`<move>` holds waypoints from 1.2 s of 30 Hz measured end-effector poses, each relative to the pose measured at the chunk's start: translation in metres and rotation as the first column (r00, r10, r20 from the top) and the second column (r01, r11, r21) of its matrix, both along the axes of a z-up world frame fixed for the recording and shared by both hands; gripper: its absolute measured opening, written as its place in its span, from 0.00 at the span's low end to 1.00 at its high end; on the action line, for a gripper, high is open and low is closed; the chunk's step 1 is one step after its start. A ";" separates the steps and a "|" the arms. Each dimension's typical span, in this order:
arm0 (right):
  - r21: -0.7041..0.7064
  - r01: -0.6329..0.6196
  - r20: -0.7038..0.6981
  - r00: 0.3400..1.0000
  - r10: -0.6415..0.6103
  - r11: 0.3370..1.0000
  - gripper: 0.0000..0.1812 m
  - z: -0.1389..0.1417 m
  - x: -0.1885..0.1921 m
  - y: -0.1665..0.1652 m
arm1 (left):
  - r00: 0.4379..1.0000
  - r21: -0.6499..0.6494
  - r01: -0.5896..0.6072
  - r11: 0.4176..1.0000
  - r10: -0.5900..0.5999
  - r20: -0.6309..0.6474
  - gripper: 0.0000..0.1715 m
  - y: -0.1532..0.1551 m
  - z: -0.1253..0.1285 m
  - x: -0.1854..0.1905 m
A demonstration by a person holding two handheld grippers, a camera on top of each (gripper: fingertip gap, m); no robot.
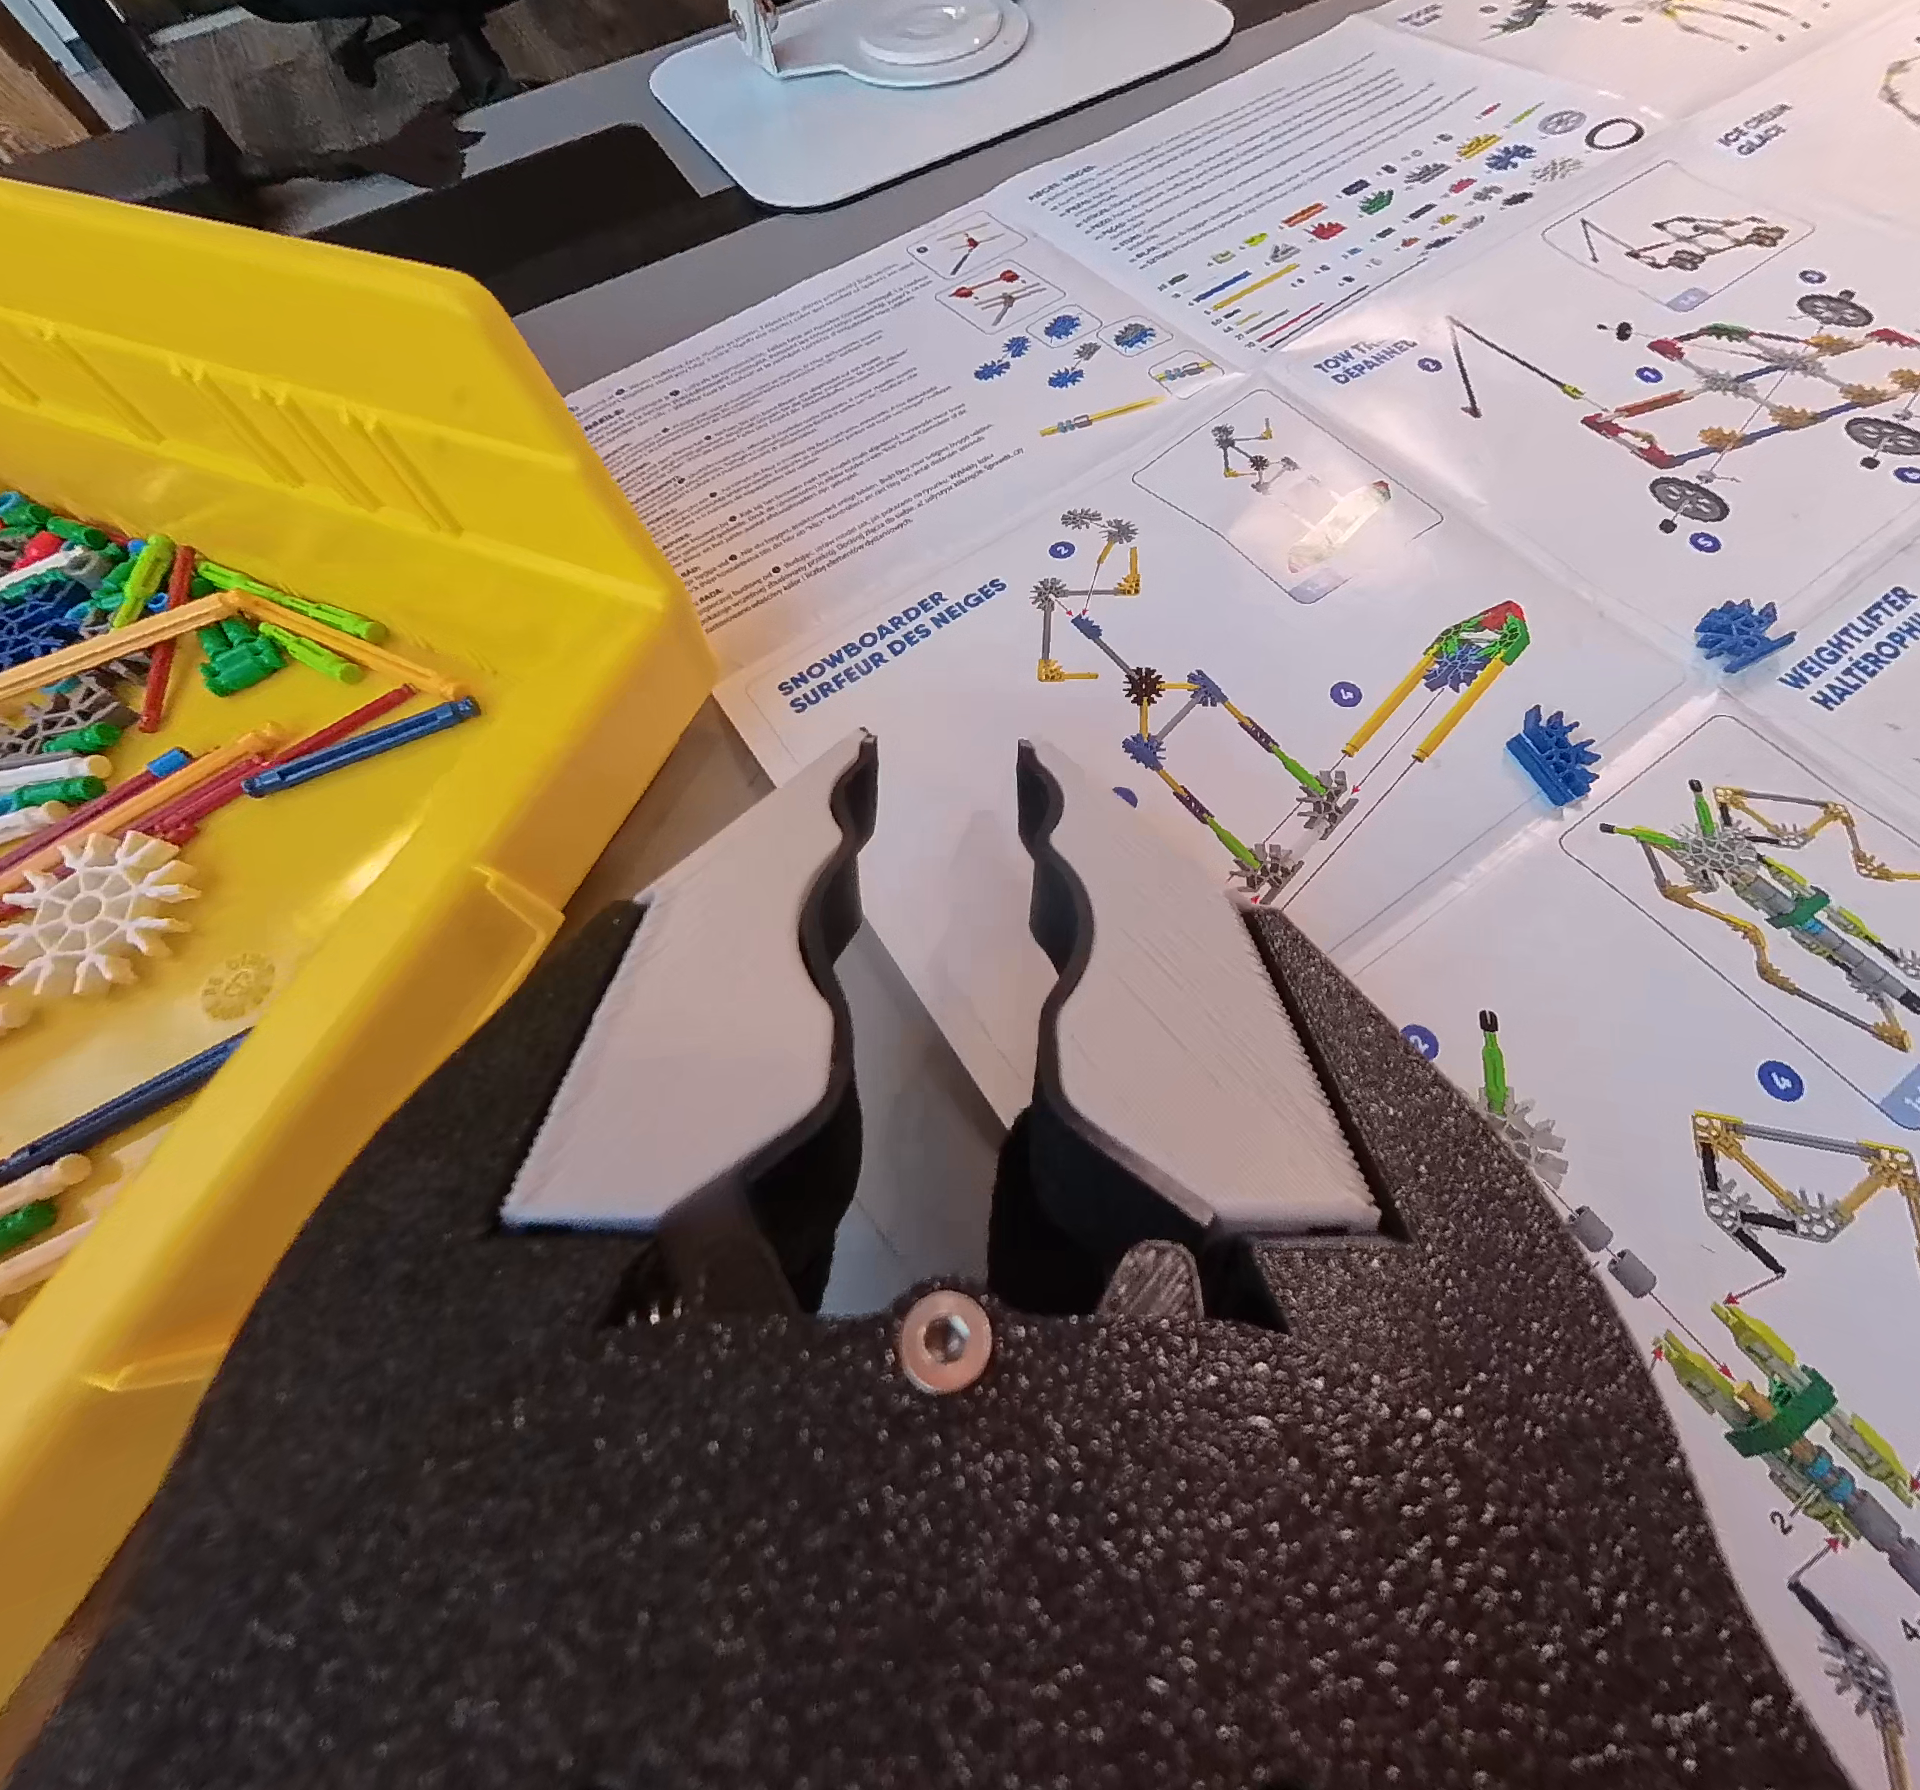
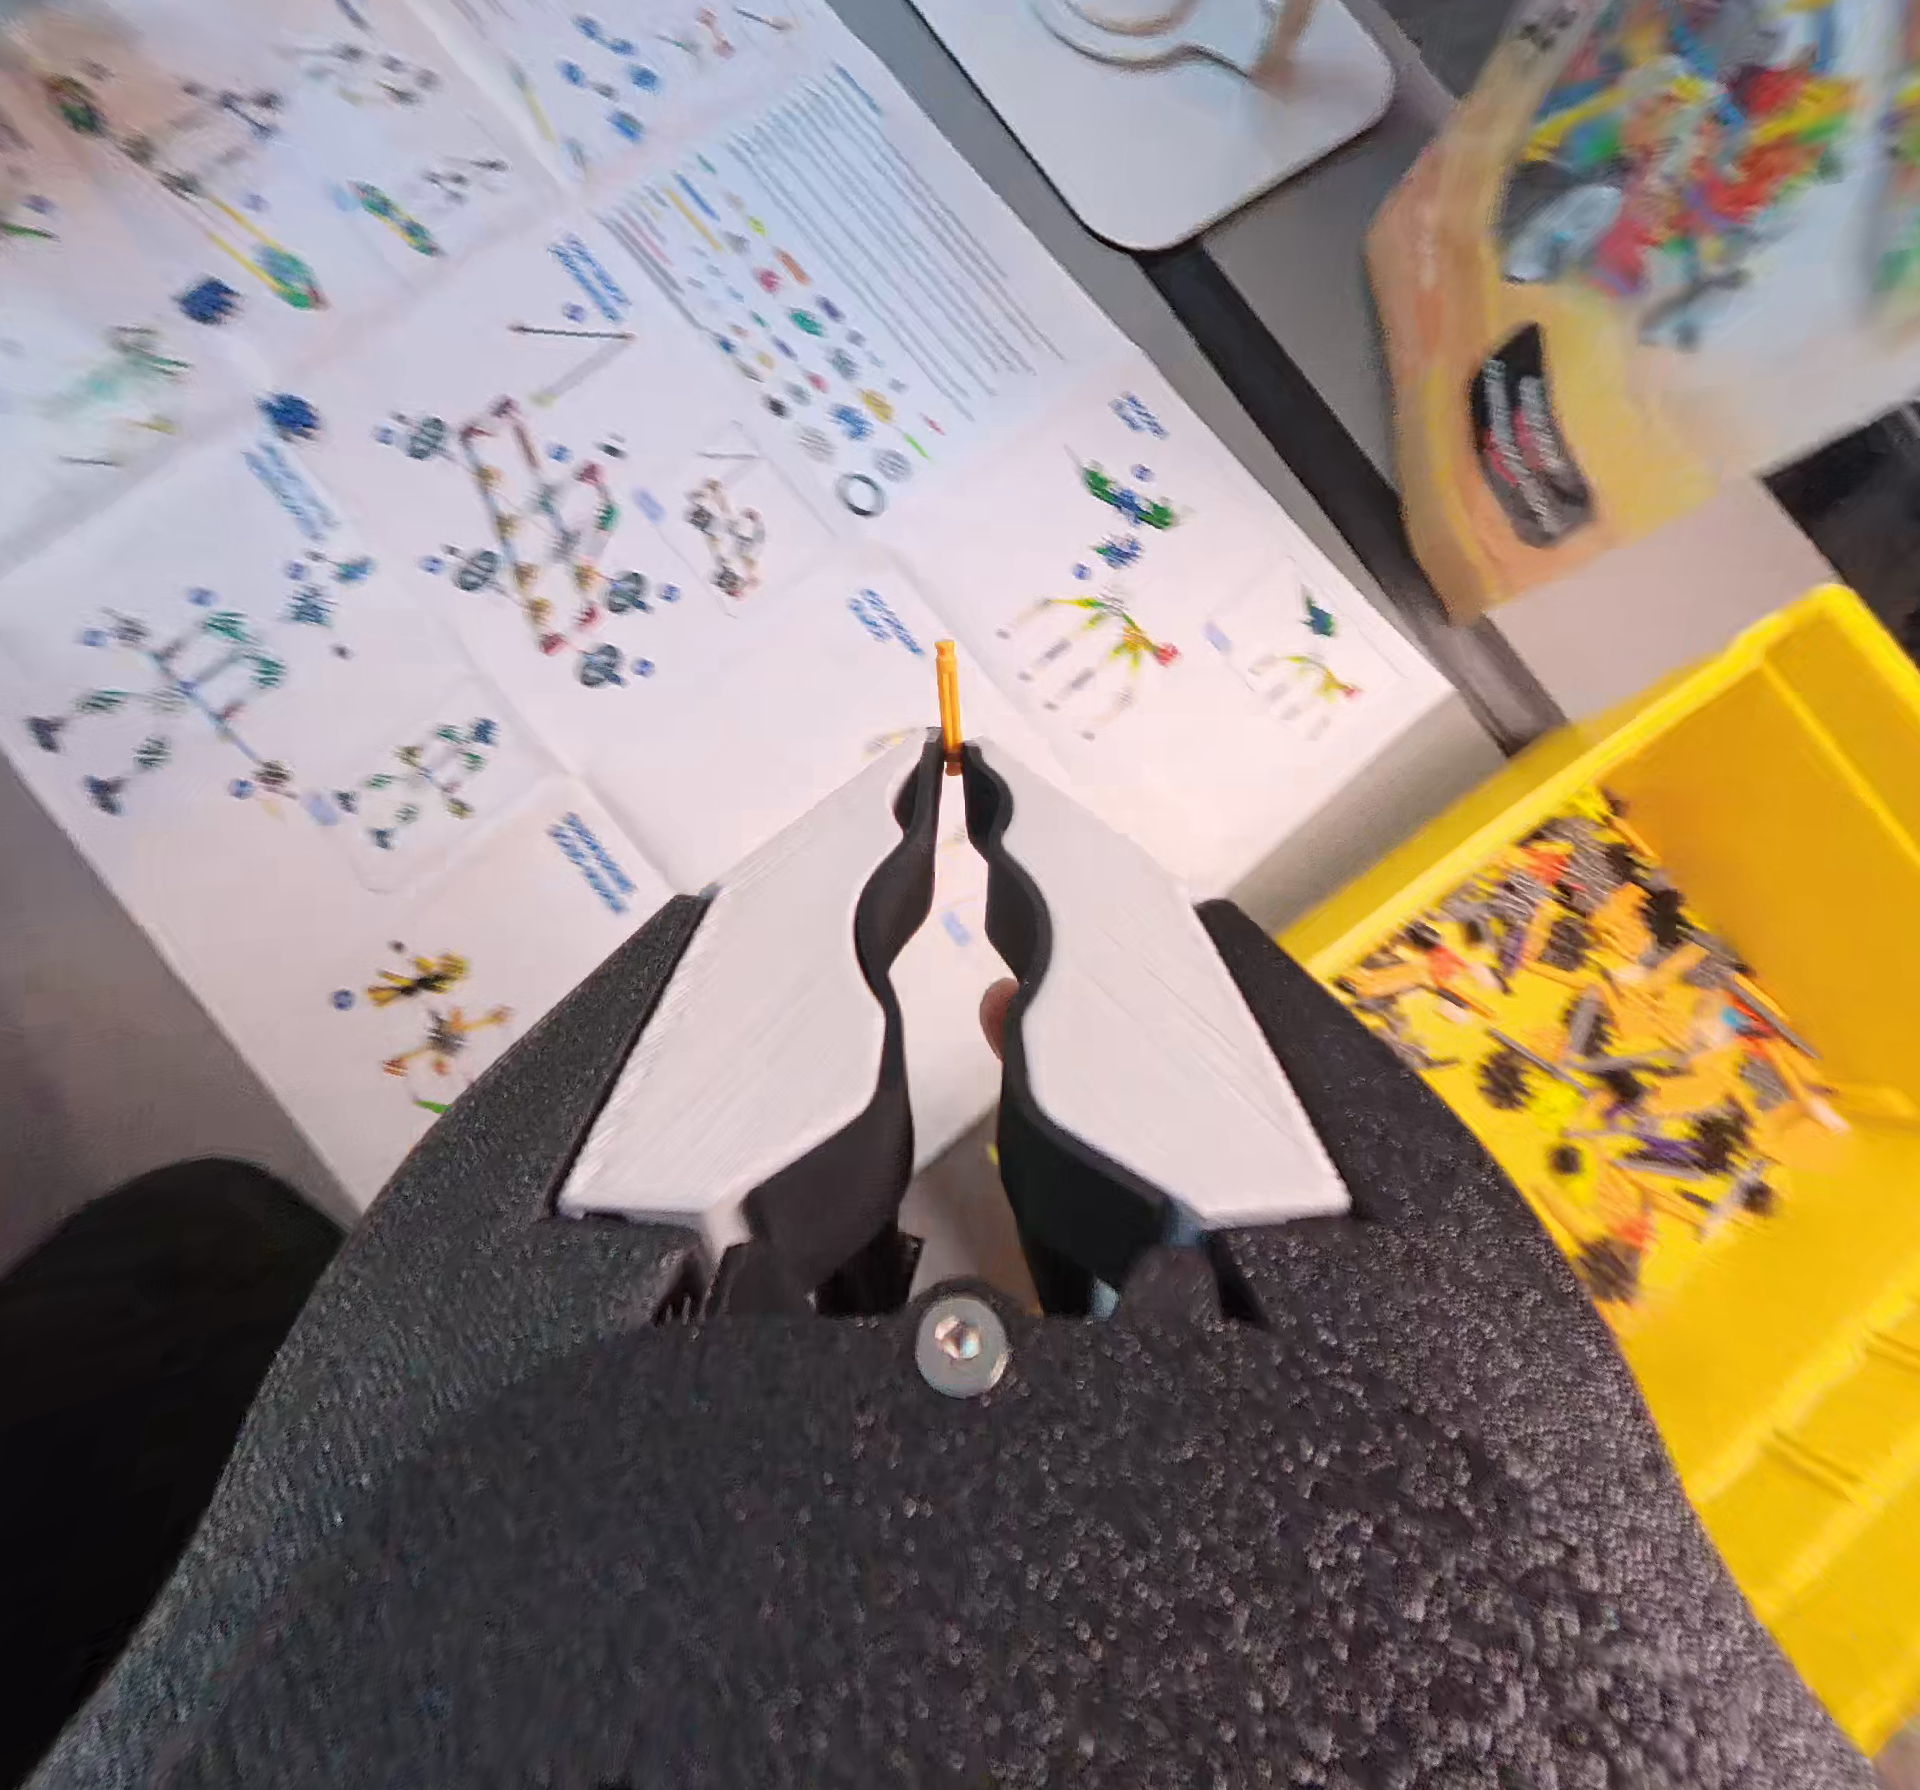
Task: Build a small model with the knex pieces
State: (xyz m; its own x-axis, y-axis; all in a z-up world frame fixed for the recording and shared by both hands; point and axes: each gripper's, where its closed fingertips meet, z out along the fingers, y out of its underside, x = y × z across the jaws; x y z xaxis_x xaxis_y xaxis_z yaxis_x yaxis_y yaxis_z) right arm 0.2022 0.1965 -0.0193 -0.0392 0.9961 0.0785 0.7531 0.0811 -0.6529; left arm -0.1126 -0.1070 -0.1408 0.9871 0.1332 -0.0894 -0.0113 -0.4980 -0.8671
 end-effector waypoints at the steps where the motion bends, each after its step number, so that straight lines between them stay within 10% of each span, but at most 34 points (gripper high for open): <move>1: -0.024 -0.029 -0.001 1.000 0.029 0.999 0.01 -0.007 -0.011 -0.024 | 1.000 0.010 0.000 1.000 0.000 0.004 0.16 0.000 0.002 0.000; 11: -0.065 -0.227 0.169 0.957 0.235 0.972 0.01 -0.127 -0.120 -0.155 | 1.000 0.035 0.002 0.999 -0.003 0.018 0.13 -0.007 0.007 0.003; 21: -0.010 -0.290 0.265 0.922 0.283 0.957 0.04 -0.154 -0.144 -0.168 | 0.999 0.021 0.040 0.999 -0.041 0.017 0.13 -0.008 0.007 0.012; 27: -0.069 -0.256 0.140 0.955 0.263 0.964 0.10 -0.127 -0.147 -0.165 | 0.998 -0.002 0.056 0.998 -0.056 0.026 0.13 -0.007 0.001 0.015; 36: -0.062 0.001 -0.300 0.954 -0.020 0.998 0.13 0.003 -0.117 -0.072 | 0.996 -0.007 0.057 0.998 -0.057 0.063 0.13 -0.006 -0.002 0.014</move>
